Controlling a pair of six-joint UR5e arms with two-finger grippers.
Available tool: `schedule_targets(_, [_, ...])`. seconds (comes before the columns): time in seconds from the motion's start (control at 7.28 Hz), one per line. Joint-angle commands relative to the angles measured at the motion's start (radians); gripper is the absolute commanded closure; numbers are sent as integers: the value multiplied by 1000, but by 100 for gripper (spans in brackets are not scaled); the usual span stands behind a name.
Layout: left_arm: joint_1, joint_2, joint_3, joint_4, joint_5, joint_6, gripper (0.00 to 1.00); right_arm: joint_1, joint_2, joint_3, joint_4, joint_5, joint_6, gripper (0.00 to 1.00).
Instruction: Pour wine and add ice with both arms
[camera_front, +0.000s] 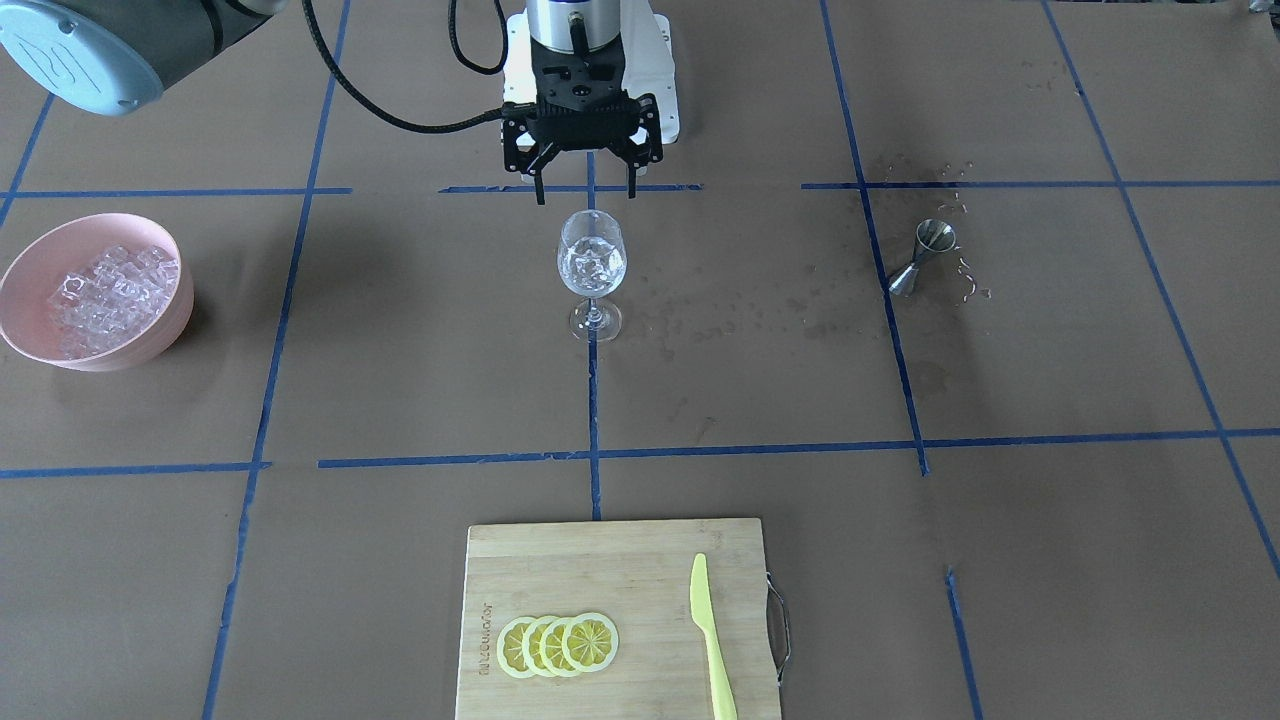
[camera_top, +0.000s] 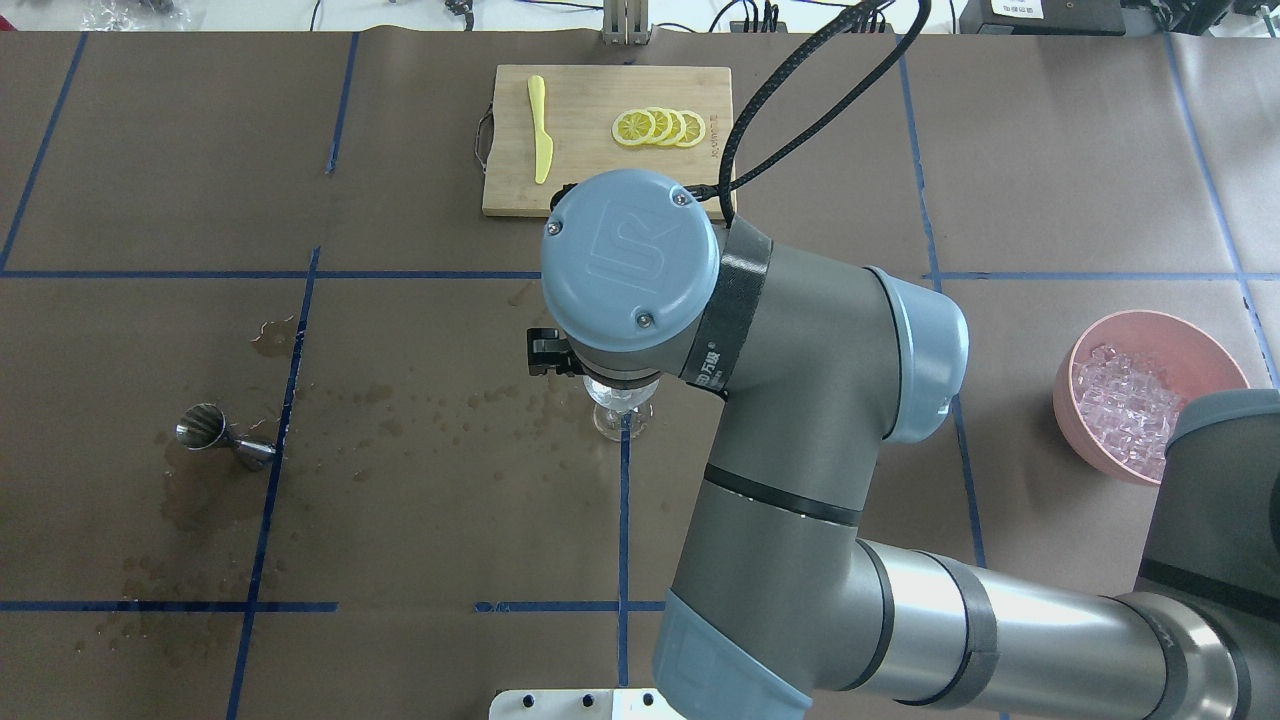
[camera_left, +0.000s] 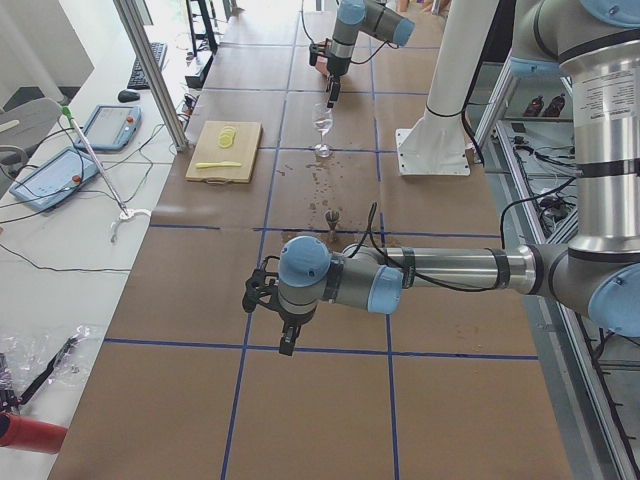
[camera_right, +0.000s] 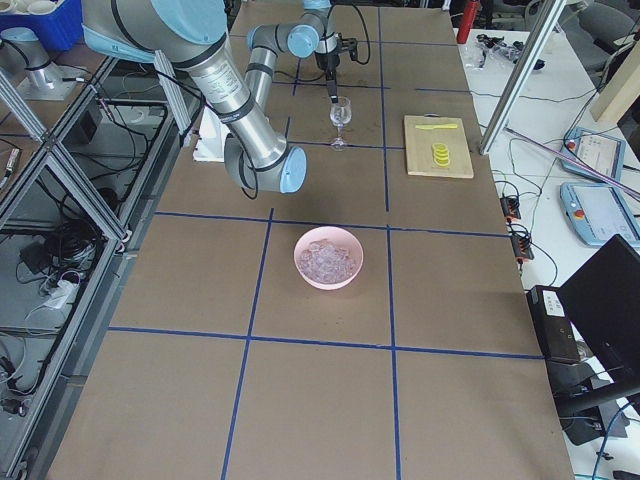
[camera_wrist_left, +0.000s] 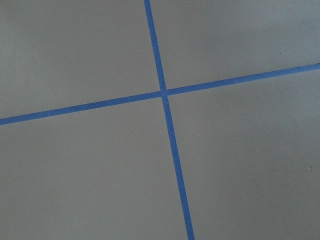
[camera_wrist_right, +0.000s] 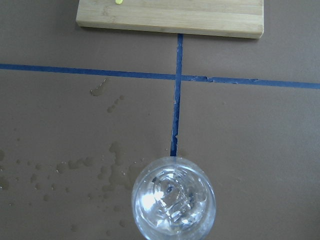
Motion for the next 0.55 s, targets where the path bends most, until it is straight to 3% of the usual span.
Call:
schedule_targets(0.0, [1, -2, -1, 0, 4, 0, 0, 99, -25, 8, -1, 79, -24, 0])
schedule_targets(0.41, [-2, 6, -1, -3, 10, 5, 0, 307, -289, 148, 14, 249, -400, 0])
